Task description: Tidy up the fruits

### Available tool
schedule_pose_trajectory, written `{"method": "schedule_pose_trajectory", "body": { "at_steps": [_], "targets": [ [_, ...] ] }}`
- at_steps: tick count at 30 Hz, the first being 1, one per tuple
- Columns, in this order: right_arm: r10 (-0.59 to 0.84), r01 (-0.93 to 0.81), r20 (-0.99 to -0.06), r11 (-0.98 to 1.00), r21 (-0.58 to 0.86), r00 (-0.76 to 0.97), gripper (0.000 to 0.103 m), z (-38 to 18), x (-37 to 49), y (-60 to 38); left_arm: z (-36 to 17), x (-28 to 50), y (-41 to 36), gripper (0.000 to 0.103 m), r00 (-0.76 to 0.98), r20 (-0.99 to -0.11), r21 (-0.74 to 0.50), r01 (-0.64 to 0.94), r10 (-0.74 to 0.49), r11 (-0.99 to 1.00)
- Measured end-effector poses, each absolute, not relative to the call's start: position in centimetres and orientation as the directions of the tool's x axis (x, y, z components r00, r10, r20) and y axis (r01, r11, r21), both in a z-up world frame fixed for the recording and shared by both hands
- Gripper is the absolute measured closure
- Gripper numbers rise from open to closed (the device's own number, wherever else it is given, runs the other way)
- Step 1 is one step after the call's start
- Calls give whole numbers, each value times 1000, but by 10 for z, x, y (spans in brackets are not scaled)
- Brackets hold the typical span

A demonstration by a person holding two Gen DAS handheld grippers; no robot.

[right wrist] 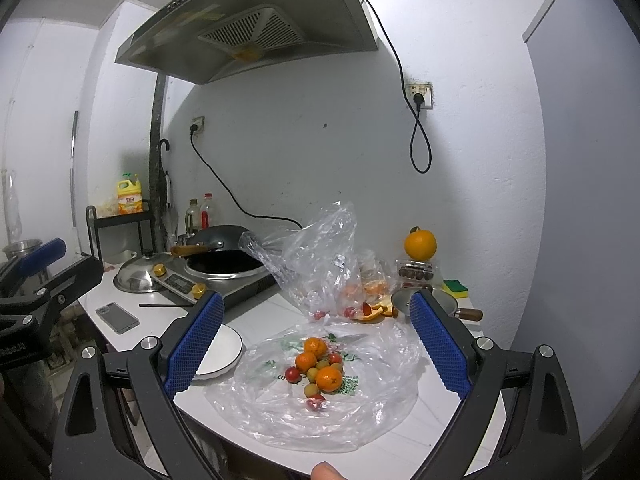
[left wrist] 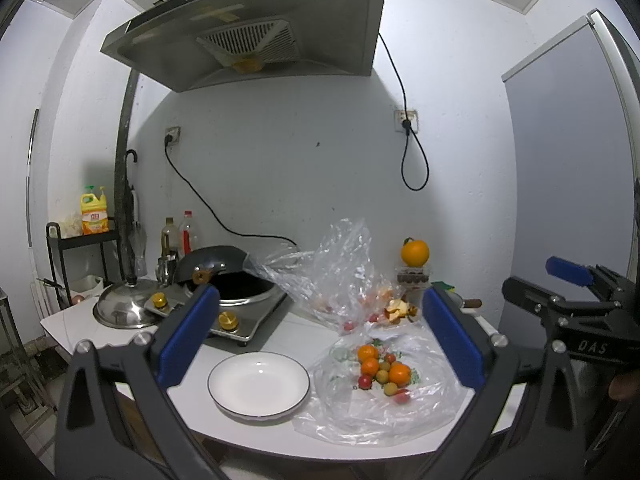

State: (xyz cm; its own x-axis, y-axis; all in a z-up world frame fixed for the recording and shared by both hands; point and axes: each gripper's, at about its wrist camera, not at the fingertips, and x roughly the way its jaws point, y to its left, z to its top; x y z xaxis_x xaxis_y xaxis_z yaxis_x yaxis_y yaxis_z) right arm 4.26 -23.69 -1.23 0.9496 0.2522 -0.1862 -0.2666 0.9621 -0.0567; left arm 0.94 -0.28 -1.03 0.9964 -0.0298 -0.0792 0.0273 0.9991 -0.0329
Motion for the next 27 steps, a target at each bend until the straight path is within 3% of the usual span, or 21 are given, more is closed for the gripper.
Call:
{"method": "schedule_pose_trajectory", "body": {
  "at_steps": [27],
  "targets": [
    [259,-274,-191,960,-58,947,7,-17,40,-234,-12,11,-1,0,995,-90,-44,38,-42,998]
  ]
}}
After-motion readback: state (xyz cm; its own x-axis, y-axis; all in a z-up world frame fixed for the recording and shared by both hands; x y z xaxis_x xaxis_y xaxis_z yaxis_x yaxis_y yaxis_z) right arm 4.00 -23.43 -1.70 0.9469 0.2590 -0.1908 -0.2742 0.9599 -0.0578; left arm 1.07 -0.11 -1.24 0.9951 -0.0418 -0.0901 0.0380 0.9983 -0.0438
